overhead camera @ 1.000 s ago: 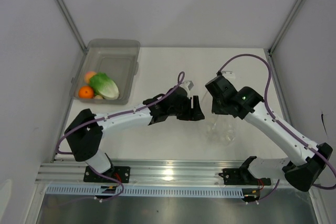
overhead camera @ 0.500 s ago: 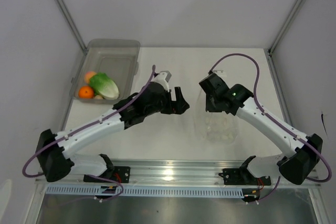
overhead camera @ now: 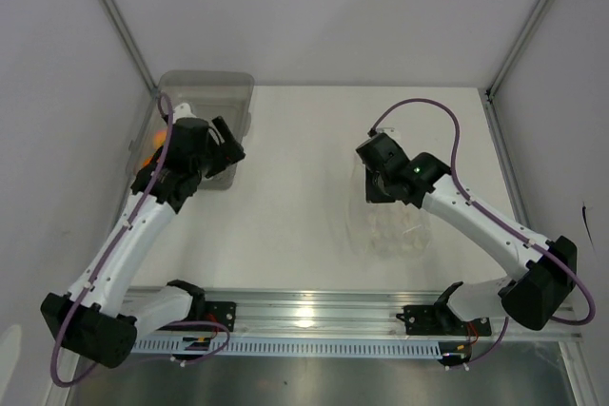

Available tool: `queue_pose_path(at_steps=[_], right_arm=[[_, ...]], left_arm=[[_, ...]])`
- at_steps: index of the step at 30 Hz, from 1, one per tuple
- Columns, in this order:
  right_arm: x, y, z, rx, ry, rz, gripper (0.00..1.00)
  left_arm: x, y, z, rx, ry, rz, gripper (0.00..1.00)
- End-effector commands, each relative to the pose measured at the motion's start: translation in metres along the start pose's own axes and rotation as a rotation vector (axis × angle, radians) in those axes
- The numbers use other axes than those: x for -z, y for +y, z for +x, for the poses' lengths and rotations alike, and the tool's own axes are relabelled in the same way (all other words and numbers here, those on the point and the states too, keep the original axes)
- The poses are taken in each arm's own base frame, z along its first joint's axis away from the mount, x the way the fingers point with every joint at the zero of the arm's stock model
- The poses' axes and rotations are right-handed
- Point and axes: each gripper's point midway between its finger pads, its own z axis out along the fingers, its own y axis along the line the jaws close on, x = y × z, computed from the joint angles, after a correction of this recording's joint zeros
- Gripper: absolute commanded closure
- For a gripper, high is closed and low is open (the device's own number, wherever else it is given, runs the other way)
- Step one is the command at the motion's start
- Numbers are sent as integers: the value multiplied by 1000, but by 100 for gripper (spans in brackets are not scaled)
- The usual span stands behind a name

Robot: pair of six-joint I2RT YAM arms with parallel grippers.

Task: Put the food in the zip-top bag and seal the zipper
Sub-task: Pick up the fake vegetable from the bin.

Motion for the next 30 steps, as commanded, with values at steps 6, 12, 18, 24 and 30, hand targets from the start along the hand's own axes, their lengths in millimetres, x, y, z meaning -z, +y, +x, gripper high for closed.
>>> queue_pose_path(at_steps=[6, 12, 18, 24, 30], right_arm=[[-2, 11, -8, 40, -15, -66, 100], [-7, 13, -9, 44, -17, -85, 100], [-11, 14, -10, 49, -8, -107, 100], [-11, 11, -14, 48, -12, -123, 100], [-14, 5, -16, 36, -13, -133, 100]], left_arm=[[-49, 63, -19, 191, 97, -242, 0], [-76, 105, -56, 273, 7, -359, 1], [-103, 133, -72, 309, 26, -438, 1], [-129, 159, -68, 334, 65, -498, 2], [-157, 175, -64, 352, 112, -512, 4]])
